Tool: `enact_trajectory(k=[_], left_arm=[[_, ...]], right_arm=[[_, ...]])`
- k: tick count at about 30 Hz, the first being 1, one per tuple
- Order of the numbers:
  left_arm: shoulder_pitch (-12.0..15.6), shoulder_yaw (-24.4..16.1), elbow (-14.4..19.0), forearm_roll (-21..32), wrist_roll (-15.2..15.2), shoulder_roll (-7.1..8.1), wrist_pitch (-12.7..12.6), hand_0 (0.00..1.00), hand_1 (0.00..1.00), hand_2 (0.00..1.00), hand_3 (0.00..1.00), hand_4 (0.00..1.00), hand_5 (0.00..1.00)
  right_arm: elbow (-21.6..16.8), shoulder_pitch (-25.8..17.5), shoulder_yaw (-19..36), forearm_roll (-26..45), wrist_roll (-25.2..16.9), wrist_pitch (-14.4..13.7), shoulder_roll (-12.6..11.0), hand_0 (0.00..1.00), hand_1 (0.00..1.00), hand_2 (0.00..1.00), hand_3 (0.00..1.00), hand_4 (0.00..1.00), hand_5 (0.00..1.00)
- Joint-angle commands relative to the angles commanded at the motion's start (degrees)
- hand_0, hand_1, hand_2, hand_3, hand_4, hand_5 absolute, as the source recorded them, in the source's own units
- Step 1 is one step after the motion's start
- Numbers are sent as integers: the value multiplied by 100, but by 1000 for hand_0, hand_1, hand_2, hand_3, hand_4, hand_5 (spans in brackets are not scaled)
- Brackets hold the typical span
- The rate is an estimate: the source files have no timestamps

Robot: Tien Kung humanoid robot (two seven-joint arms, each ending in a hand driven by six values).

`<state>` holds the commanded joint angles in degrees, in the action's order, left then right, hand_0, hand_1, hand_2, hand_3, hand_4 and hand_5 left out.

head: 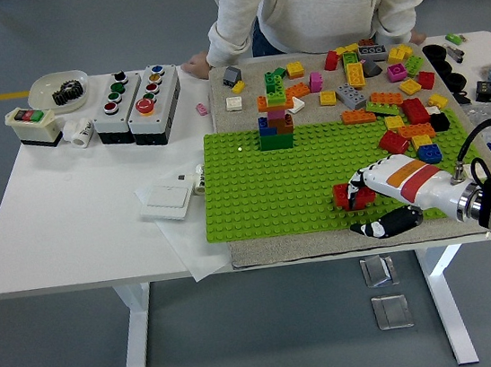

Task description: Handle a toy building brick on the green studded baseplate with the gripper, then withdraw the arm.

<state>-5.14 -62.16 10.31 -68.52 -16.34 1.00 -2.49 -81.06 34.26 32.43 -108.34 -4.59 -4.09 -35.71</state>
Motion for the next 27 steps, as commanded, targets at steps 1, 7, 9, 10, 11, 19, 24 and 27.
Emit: enact_trajectory(k=[1, 7, 9, 10, 11, 19, 24, 27], left_arm=[[-2, -1, 0, -4, 0, -1, 0, 778, 716, 677, 565, 589, 608], [-8, 0, 0, -7, 0, -2, -1, 778, 716, 678, 565, 589, 609], [-7, -5, 0, -13, -1, -4, -1, 778, 716, 678, 565, 589, 609], [-7, -7, 0, -14, -1, -5, -3, 779, 716, 678, 565, 590, 610], [-8, -7, 0, -13, -1, -5, -4, 779, 716, 678, 565, 590, 610], [-15, 6, 0, 1, 3, -6, -6, 779, 717, 679, 565, 589, 610], [-20, 14, 0, 12, 5, -6, -7, 778, 716, 680, 566, 590, 610], [-20, 22, 0, 22, 7, -6, -8, 778, 716, 680, 566, 590, 610]], right_arm=[[19, 2, -5, -1, 1, -1, 11, 677, 661, 695, 554, 755, 485], [77, 7, -18, -4, -2, -7, 42, 676, 661, 696, 553, 759, 485], [92, 6, -17, -2, -3, -10, 49, 676, 661, 696, 553, 759, 485], [100, 7, -17, -1, -3, -11, 52, 675, 661, 695, 554, 760, 484], [108, 8, -18, -2, -2, -11, 55, 675, 661, 695, 554, 760, 484], [189, 11, -27, 17, -5, -10, 66, 674, 661, 696, 554, 762, 483], [211, 5, -27, 22, -1, -5, 66, 673, 661, 696, 554, 763, 483], [202, 4, -28, 23, 3, -2, 66, 673, 661, 696, 554, 763, 483]])
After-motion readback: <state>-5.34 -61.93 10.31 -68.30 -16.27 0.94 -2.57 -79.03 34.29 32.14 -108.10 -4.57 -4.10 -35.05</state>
